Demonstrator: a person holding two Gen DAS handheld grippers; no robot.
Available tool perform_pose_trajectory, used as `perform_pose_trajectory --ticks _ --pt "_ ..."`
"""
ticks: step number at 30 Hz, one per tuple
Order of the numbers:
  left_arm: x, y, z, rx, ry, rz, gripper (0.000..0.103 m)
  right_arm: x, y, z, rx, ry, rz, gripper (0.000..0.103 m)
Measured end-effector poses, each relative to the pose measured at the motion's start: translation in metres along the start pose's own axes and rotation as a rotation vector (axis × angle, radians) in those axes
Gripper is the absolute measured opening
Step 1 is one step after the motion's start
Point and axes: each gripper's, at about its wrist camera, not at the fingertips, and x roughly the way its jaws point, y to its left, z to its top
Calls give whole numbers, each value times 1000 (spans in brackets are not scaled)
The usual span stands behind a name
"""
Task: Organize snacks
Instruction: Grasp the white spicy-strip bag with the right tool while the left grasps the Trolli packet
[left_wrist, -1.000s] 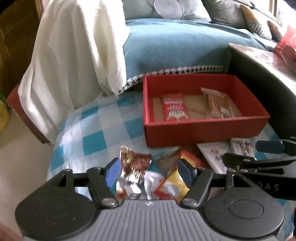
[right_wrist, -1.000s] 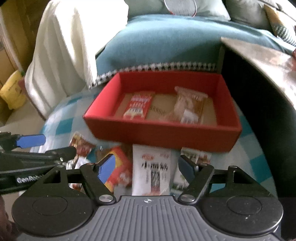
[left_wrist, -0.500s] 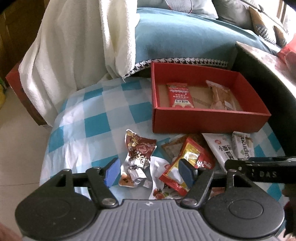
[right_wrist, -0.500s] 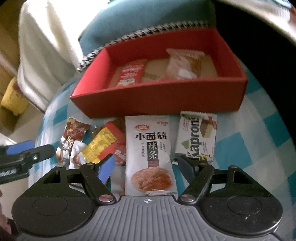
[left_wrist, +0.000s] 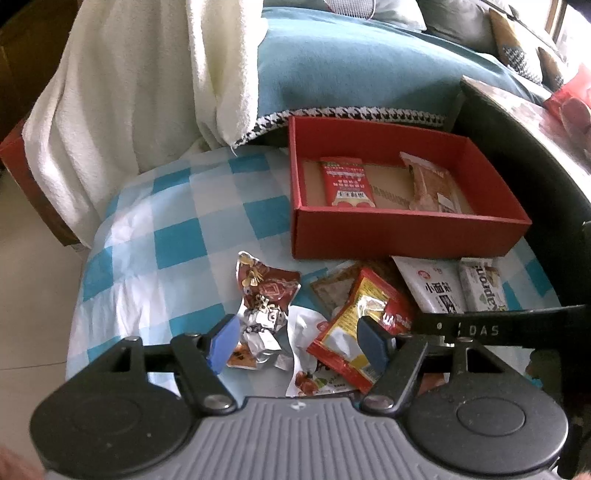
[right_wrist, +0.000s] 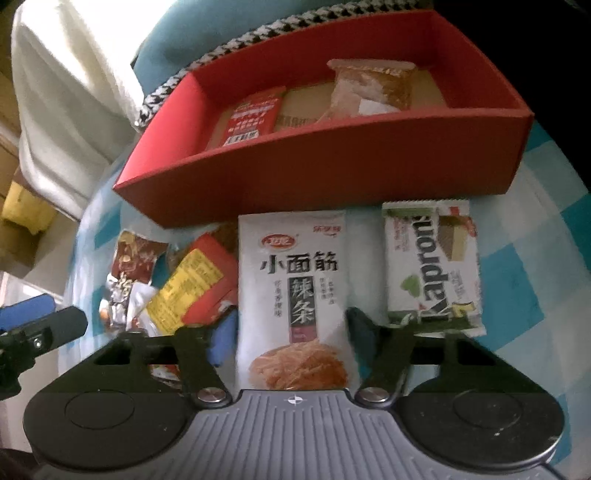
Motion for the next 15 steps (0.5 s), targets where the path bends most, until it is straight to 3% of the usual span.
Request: perform_pose_trajectory --ticks 6,9,15 --pt "8 -13 -4 51 19 -8 65 -13 3 -3 -52 -11 7 54" --pt "18 -28 -7 113 29 -16 71 -32 -1 -4 -65 -45 4 54" --pt "54 -64 -3 252 51 30 71 -42 -19 -13 -73 -34 -52 54"
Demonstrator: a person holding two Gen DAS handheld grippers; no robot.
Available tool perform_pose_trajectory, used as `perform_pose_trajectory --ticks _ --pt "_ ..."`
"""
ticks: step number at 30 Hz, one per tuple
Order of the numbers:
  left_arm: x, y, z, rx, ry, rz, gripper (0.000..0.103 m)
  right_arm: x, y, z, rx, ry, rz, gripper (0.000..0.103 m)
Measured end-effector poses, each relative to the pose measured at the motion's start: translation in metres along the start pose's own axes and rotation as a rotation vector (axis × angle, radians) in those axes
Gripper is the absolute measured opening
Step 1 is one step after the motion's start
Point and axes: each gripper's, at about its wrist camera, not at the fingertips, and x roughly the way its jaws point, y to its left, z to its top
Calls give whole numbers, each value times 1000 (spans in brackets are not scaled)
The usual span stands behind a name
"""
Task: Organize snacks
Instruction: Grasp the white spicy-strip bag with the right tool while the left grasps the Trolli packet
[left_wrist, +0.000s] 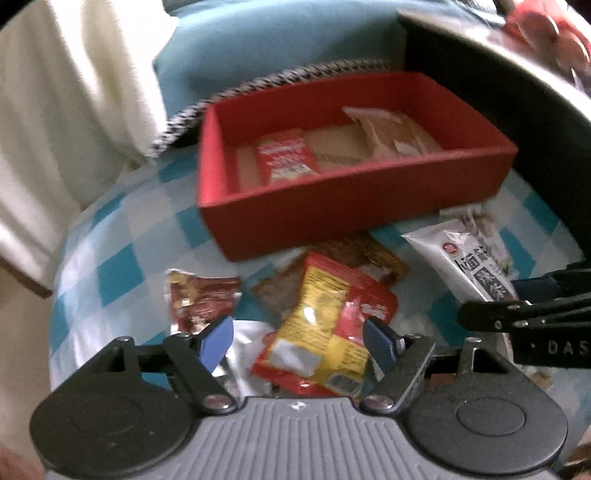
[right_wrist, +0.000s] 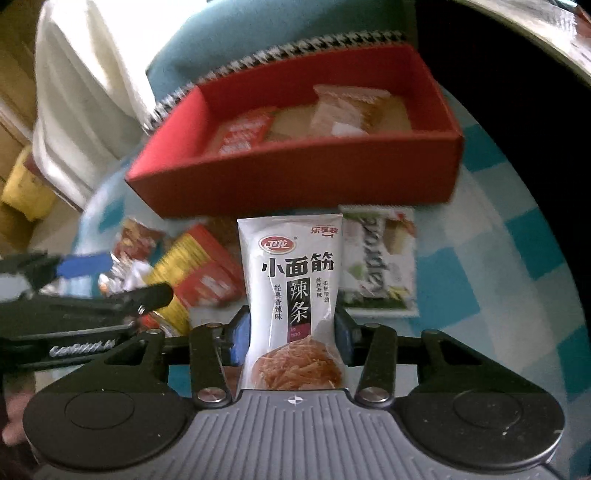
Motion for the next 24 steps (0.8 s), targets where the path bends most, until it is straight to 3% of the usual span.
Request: perform_pose_trajectory --ticks 5,13,17,20,24 --pt "13 -11 2 45 9 77 72 2 -7 -4 -13 17 -6 55" --pt "18 4 -2 11 38 12 73 4 -14 -8 -4 49 -14 57" --pt "20 -30 -14 166 49 -1 71 5 -12 -11 -13 57 -22 57" --pt "23 -51 -24 299 16 77 74 8 -12 -13 -15 70 -29 58" --pt "23 -27 -14 197 34 52 57 11 -15 -14 -8 86 -29 64"
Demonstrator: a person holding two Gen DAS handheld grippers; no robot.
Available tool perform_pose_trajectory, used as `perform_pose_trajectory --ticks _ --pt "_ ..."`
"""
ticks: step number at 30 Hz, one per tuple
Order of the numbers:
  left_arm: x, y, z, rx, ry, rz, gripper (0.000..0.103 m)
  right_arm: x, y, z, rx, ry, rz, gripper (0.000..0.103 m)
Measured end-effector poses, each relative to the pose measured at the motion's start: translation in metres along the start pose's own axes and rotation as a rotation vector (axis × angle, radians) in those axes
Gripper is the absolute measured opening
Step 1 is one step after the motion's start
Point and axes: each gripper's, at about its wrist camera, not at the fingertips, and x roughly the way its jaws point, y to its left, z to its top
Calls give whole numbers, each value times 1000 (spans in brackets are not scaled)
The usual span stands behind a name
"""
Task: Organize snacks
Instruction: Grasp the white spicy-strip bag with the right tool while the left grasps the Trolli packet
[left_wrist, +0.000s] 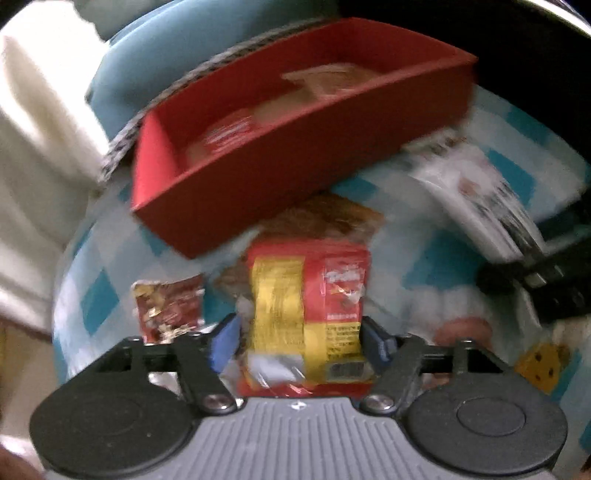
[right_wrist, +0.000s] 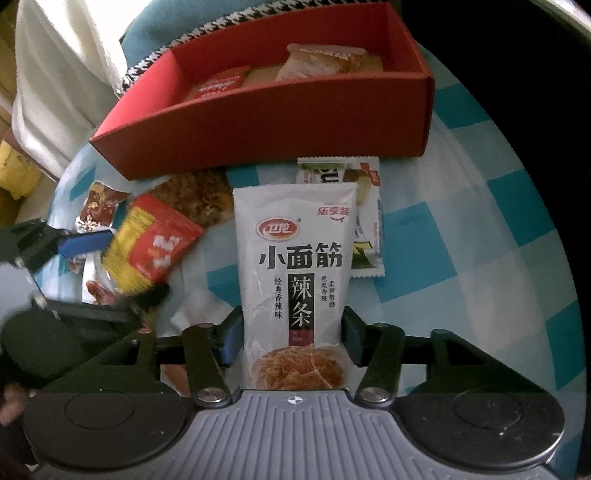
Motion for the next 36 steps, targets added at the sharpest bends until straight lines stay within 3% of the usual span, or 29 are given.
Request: perform_pose_trajectory --ticks 4,7,13,19,21,22,24,27,36 --pt "-1 28 -2 -142 26 -66 53 0 -1 1 2 -7 3 62" --pt "-6 32 -10 -160 46 -110 54 -2 1 0 -12 -7 0 61" --pt "3 16 -8 -77 47 9 72 1 5 1 -24 -4 -19 64" --pt "9 14 -3 -67 40 40 73 4 9 1 -43 -23 -56 70" --pt "8 13 -5 -78 33 36 66 6 8 0 -46 -32 -55 68" --pt "6 12 -6 -77 27 30 54 5 9 0 -51 -38 -61 63" --pt "2 9 -6 -66 29 27 50 5 11 0 -74 -45 -59 58" --pt "-4 11 -6 -86 22 2 48 0 11 1 -66 -59 -42 53" --pt "-35 27 0 -154 -79 -38 48 -17 24 10 -91 -111 -6 52"
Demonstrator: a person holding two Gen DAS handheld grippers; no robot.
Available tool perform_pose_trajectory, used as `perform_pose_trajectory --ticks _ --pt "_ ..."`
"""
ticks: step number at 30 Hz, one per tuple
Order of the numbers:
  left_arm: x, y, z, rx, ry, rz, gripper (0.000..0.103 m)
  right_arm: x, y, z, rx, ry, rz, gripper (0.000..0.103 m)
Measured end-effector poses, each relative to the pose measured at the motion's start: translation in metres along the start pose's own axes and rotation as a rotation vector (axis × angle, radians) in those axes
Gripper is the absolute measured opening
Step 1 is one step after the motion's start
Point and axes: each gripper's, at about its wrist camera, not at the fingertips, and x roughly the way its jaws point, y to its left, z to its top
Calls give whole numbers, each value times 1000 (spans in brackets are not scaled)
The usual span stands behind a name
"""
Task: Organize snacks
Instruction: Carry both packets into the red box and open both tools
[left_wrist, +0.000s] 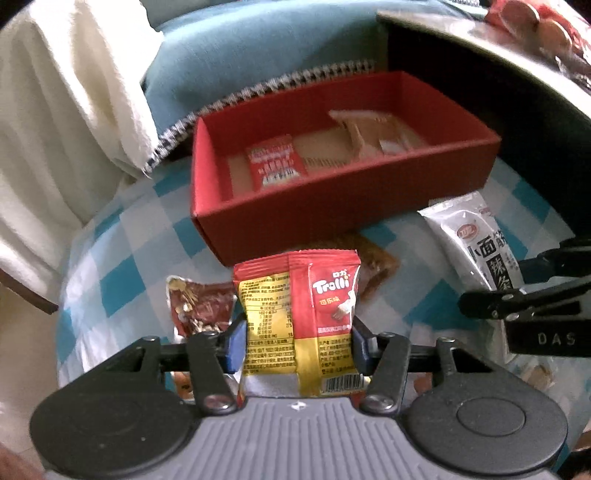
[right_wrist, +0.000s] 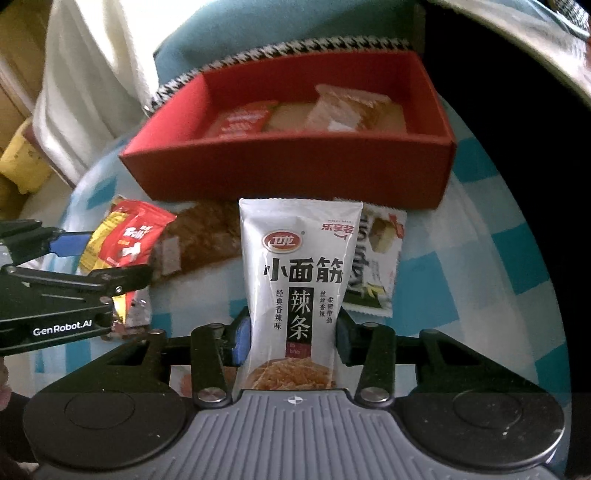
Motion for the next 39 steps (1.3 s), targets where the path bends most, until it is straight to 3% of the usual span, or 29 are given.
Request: perform_pose_trajectory --ticks 10,39 --pt "-9 -9 -1 20 -54 35 48 -17 12 16 -5 -75 17 52" --pt "-24 -6 -3 -72 -171 115 48 -22 33 27 -75 -187 3 52"
